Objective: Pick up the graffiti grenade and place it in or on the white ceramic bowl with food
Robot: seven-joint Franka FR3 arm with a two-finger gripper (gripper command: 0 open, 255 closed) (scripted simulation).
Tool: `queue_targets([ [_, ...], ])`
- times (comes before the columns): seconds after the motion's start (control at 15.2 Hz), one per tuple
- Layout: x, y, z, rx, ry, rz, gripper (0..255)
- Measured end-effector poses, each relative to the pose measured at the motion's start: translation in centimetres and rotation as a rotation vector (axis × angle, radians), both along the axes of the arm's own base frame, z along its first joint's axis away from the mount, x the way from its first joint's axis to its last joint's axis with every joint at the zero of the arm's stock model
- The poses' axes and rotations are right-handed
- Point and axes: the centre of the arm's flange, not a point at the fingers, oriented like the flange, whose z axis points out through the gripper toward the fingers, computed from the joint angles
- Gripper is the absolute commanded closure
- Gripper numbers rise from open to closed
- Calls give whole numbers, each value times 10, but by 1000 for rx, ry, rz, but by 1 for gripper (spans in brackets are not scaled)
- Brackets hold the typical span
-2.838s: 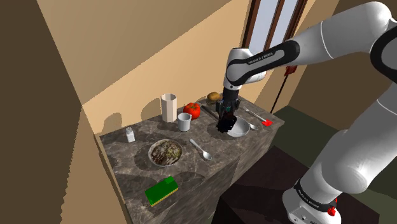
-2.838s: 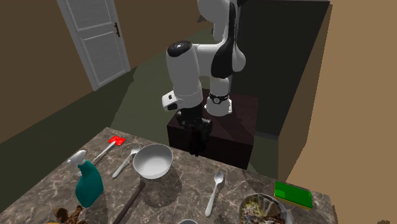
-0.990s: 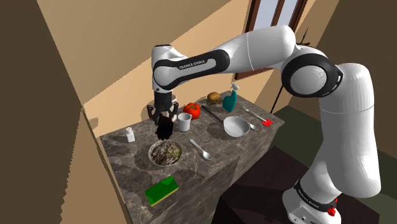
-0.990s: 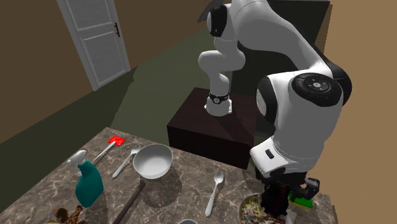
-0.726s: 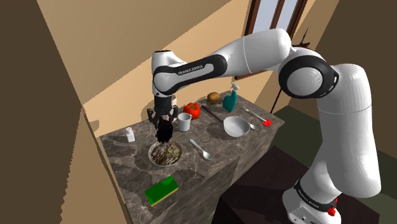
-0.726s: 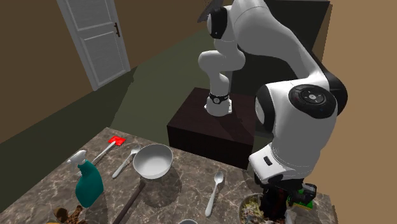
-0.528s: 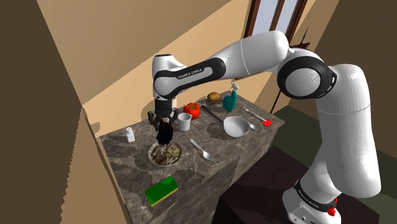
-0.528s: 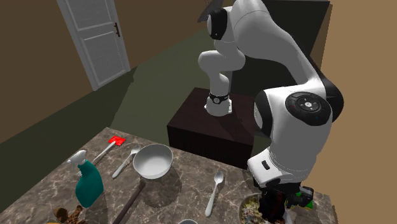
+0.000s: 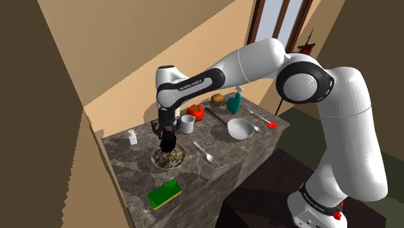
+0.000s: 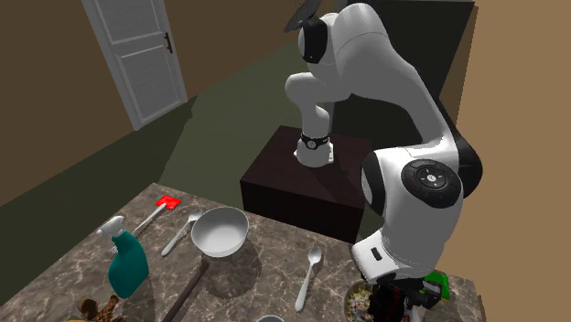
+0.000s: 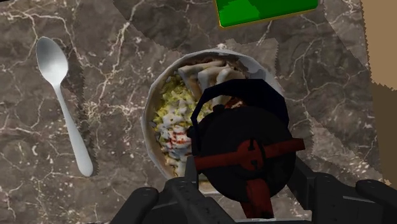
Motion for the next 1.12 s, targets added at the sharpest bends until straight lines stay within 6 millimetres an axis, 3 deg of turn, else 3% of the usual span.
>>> queue_targets([
  [0.4,0,0,-2,1,-2,0,255],
  [0.46,0,0,-2,1,-2,0,0],
  [0.86,0,0,-2,1,-1,0,0],
  [1.12,5,-1,37,1,-3,0,0],
])
